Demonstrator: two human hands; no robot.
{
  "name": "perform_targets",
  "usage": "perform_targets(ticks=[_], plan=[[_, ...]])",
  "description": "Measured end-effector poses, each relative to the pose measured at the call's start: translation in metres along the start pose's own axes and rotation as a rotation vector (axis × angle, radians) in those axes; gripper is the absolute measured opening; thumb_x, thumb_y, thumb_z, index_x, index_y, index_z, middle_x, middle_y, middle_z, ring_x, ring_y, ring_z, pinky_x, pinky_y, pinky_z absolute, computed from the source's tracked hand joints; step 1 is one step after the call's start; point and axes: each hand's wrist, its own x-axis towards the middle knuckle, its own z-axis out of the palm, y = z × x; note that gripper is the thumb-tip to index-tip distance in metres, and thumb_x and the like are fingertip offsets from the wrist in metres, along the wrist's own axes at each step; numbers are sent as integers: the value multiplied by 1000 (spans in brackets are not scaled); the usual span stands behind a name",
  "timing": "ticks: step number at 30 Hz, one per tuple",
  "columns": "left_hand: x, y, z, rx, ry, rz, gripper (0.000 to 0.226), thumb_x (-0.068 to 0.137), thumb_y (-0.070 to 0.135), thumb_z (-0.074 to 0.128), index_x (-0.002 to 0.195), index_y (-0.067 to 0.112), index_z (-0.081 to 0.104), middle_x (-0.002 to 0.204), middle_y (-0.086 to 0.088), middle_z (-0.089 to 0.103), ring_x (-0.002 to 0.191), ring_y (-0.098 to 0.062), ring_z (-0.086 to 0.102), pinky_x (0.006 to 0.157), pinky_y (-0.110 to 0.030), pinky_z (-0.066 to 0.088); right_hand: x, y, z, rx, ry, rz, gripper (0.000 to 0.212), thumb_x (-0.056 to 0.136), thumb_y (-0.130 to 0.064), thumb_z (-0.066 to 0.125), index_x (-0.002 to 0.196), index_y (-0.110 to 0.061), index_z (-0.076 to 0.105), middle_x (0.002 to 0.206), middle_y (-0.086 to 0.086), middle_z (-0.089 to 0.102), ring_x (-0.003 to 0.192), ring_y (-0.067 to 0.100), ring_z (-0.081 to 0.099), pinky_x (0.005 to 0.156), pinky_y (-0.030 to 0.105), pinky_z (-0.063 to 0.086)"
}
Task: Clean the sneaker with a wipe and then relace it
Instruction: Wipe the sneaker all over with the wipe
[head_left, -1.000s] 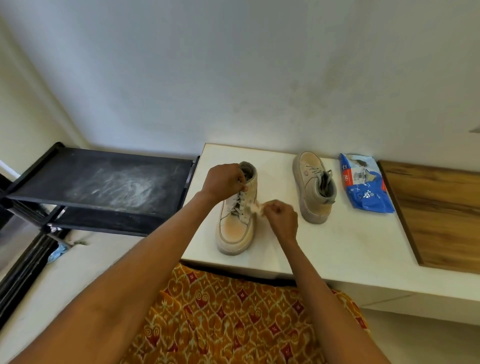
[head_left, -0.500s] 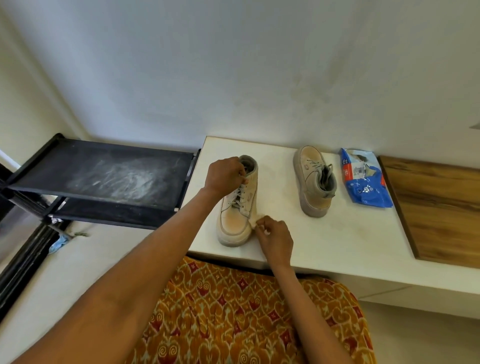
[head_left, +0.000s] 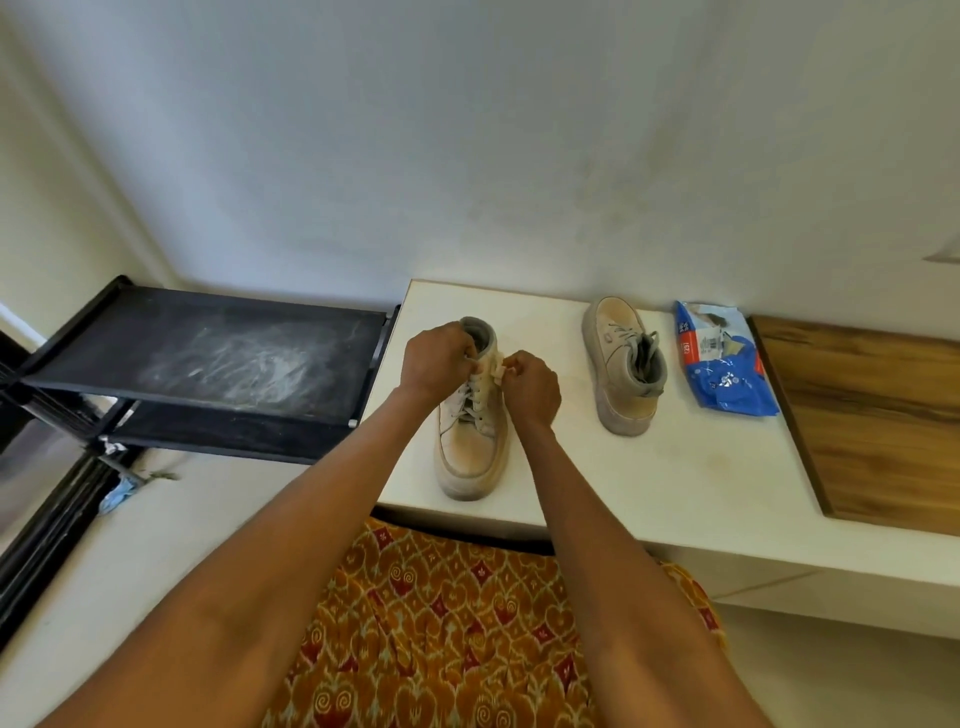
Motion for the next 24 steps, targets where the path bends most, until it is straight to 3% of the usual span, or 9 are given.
perform_targets(ticks=[3,9,13,17,20,22,24], plan=[[0,-1,3,-21,14,-14,18,81,31,69,86,13,72,98,0,66,81,-21,61,64,-25,37,-21,16,-1,78,0,-43,14,83,-11,56,71,-10,65,71,6,66,68,25,61,52,27,36],[-4,4,6,-30,38,-31,22,84,31,67,93,12,72,102,-1,64,84,-22,61,66,-26,38,-86,59,-21,-16,-41,-183,10,83,-18,63,88,-15,71,86,5,66,87,18,57,62,26,38],[-7,5,3,-34,41,-48,21,84,30,67,93,12,72,99,0,65,82,-21,61,65,-26,39,-85,63,-36,-61,-144,-157,9,82,-23,63,87,-21,70,87,0,67,83,16,58,59,25,34],[-10,0,2,-40,66,-112,17,83,30,68,83,13,73,88,0,68,74,-20,62,61,-25,42,-46,37,-39,143,28,-22,18,83,-9,56,86,-16,72,84,1,72,77,18,64,53,19,37],[-15,-4,5,-21,114,-140,18,83,30,67,77,14,72,82,1,68,70,-21,63,56,-25,40,-28,11,-29,73,-131,-127,23,85,-8,52,92,-6,73,94,10,73,85,23,65,70,27,47],[-16,-5,6,3,128,-151,19,84,30,66,79,13,73,80,0,68,69,-20,63,55,-24,40,-32,2,-16,-45,-265,-223,22,87,-16,52,82,-2,69,83,15,70,71,27,60,65,34,46],[-16,-6,7,5,130,-158,21,85,31,65,79,12,72,78,-1,69,68,-20,63,54,-23,38,-43,7,-7,-157,-256,-272,25,90,-25,52,81,-5,65,78,12,68,65,24,55,56,29,37]])
